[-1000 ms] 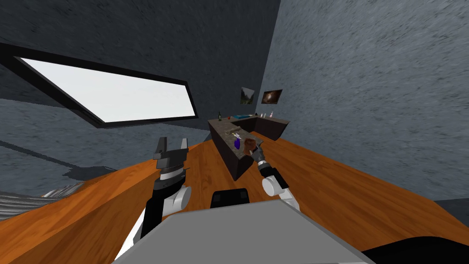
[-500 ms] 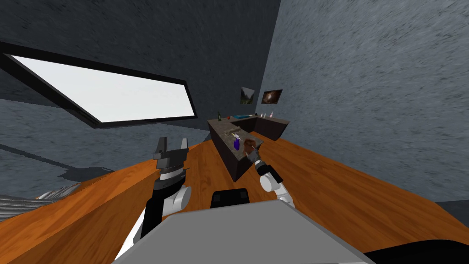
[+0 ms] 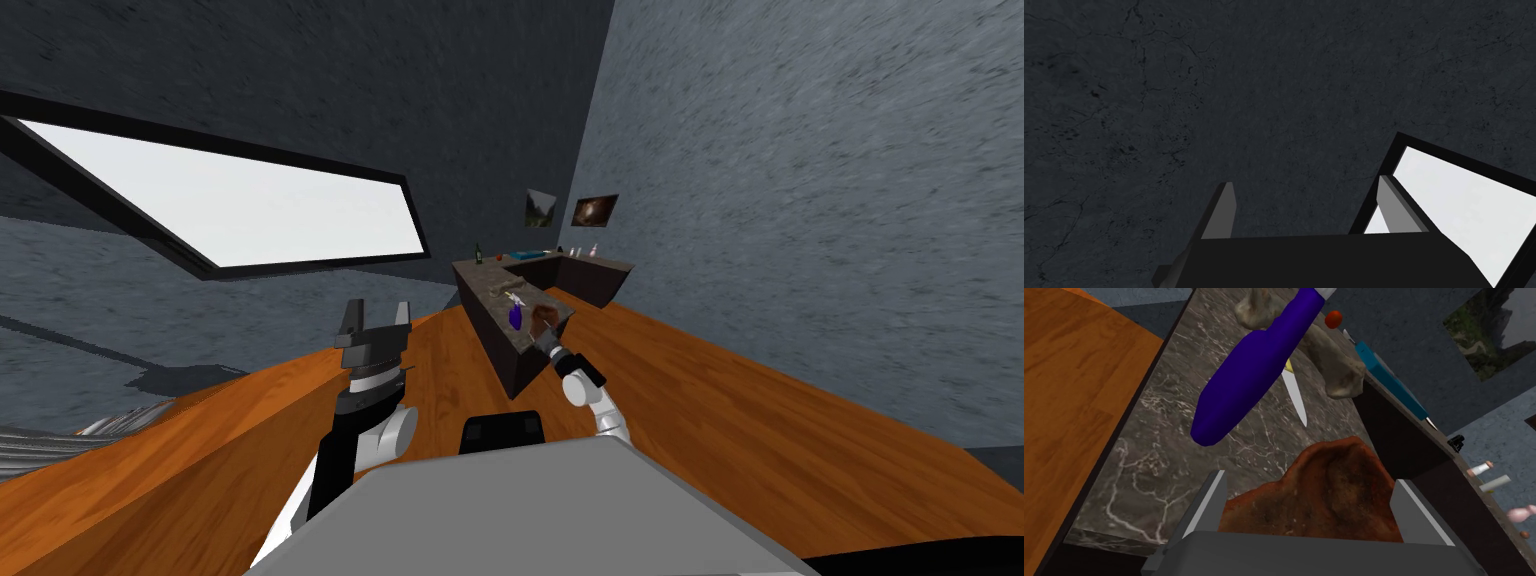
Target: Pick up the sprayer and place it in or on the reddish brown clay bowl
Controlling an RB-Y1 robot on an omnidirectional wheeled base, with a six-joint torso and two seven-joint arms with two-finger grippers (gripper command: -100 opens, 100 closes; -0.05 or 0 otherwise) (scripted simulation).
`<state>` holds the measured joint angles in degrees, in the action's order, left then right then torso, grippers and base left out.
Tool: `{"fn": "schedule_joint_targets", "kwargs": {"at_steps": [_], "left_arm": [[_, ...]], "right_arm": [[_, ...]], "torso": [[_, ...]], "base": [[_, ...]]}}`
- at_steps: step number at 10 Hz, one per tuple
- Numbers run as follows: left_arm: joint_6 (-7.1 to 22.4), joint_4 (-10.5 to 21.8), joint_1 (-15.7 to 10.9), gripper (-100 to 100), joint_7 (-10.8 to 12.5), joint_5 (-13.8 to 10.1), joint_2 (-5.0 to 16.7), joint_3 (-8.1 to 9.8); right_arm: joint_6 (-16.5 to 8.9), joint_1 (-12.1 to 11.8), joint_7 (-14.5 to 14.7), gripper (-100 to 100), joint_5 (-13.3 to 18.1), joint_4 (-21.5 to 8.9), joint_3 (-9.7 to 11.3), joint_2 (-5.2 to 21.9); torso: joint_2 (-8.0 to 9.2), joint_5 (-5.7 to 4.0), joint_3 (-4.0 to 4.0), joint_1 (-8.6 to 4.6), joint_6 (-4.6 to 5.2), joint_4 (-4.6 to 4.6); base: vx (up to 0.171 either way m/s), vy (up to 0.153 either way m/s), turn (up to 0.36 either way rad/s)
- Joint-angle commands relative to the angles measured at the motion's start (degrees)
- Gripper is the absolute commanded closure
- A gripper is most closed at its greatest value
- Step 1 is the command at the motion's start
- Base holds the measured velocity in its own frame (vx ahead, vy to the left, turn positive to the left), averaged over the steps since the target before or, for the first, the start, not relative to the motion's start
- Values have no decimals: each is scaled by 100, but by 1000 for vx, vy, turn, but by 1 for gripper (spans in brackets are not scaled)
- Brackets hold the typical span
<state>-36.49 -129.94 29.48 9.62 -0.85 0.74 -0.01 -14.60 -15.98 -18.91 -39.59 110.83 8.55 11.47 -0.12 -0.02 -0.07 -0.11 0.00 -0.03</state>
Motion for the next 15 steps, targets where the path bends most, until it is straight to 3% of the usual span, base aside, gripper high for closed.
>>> {"fn": "schedule_joint_targets", "kwargs": {"at_steps": [1, 4, 5, 8, 12, 15], "left_arm": [[0, 0, 0, 0, 0, 0, 0, 0], [0, 0, 0, 0, 0, 0, 0, 0], [0, 0, 0, 0, 0, 0, 0, 0], [0, 0, 0, 0, 0, 0, 0, 0], [0, 0, 0, 0, 0, 0, 0, 0], [0, 0, 0, 0, 0, 0, 0, 0]], "right_arm": [[-217, 148, -226, -100, -118, -116, 7, -51], [-659, 532, -721, -100, -407, -413, 15, -187], [-659, 532, -759, -100, -407, -413, 15, -187], [-1011, 868, -1209, -100, -630, -645, 8, -400], [-1316, 1171, -1612, -100, -818, -855, -9, -875], [-1416, 1268, -1748, -100, -877, -937, -25, -1329]], "torso": [[0, 0, 0, 0, 0, 0], [-8, -2, -4, -8, -1, -1], [-11, -2, -6, -6, -1, -2], [-2, -1, -1, -5, 0, 0], [-7, -1, -4, -4, 0, -1], [-1, 1, -1, 4, 0, -1]], "base": [[25, -31, 11], [48, -48, 25], [33, -36, 7], [33, -45, 19], [43, -44, 17], [34, -27, 5]]}}
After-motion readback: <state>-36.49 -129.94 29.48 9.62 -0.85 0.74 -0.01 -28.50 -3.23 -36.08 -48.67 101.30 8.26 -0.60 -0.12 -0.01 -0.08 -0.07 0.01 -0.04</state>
